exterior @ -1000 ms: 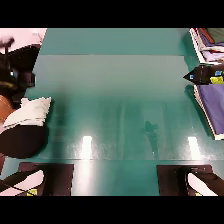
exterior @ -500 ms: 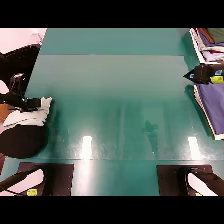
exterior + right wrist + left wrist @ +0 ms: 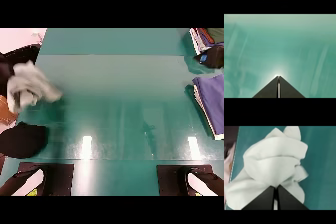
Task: Fold the shirts.
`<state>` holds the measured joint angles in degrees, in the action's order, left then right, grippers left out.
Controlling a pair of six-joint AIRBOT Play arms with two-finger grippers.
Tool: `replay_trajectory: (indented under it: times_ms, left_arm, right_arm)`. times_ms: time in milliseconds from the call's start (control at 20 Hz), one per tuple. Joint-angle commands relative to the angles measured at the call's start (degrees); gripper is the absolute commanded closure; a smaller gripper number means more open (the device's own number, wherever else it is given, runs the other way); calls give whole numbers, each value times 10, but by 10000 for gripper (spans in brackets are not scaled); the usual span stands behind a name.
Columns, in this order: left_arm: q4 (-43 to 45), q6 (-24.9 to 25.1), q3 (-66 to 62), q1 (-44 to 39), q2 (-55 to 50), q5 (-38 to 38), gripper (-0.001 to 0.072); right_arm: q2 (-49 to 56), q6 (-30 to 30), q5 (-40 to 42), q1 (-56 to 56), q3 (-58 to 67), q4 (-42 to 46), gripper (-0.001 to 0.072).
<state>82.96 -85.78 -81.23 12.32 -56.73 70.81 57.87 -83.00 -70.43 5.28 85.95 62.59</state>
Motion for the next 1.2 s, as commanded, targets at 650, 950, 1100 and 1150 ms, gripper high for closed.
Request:
replay_trajectory:
  times_ms: [650,950,1100,1150]
  left_arm:
    - [-10,11,-150,-571,-212,-4,430]
    - [86,0,-150,-471,-233,37,170]
    - [48,-29,-118,-320,-231,56,170]
    - [12,-28,-93,-278,-230,49,170]
  right_arm:
    - [0,0,11,0,144,1,693]
    - [0,0,8,0,144,0,693]
    - [0,0,6,0,144,0,693]
    - [0,0,3,0,144,1,693]
